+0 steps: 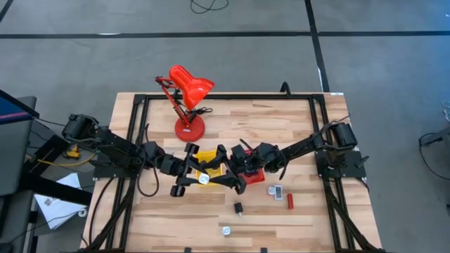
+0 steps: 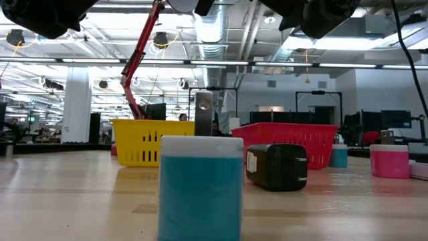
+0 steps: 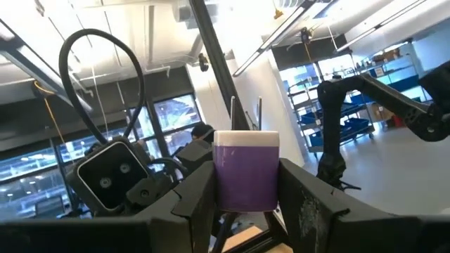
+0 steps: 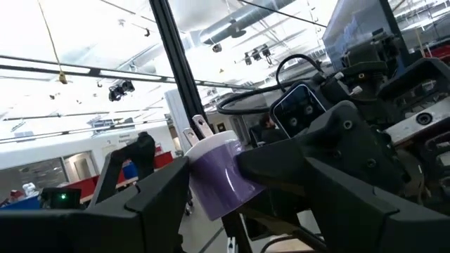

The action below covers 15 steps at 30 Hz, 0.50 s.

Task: Pick & Place Office items
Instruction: Put the purple charger adapter into the yellow bin

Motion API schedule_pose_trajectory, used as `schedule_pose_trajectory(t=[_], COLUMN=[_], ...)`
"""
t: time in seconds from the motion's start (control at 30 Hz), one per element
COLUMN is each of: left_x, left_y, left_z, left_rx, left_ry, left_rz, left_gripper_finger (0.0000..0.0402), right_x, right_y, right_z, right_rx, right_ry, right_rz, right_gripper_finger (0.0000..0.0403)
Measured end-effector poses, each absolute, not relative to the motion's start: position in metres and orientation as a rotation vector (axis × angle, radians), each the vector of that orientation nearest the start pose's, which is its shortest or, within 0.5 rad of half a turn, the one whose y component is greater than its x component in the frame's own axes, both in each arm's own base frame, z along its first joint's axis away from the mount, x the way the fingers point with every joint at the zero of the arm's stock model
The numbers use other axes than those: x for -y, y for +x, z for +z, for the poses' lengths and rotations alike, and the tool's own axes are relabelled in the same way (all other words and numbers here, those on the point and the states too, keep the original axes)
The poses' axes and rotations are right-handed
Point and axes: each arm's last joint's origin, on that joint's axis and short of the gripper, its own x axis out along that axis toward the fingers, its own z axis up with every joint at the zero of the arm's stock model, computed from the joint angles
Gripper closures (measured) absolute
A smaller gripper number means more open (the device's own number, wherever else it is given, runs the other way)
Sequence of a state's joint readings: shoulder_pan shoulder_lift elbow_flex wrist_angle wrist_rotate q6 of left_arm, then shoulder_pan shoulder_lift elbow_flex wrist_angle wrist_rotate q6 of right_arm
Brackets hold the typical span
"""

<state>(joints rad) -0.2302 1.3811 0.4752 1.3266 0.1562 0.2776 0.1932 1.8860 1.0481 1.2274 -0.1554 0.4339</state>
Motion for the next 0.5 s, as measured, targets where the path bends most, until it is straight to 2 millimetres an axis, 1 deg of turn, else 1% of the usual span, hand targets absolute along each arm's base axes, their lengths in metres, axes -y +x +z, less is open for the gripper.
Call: schedule_pose_trajectory(t=[0.2, 0.5], left_x=[0.0637, 0.0641], left_y=[0.251, 0.2525], left_z=[0.2469, 0.2436], left_rx=[0.461, 0.421], left_ry=[0.281, 0.286], left_rz=[-0.324, -0.331], left_gripper_finger=[0.0272, 0.0271], right_x=[-0.0872, -0.0887], right_y=[0.3899, 0.3898], right_z=[0.2493, 0.2485], right_rx=[0.313, 0.295], right_ry=[0.383, 0.403], right_rz=[0.459, 0.496], right_gripper_finger=[0.0138, 0.0138])
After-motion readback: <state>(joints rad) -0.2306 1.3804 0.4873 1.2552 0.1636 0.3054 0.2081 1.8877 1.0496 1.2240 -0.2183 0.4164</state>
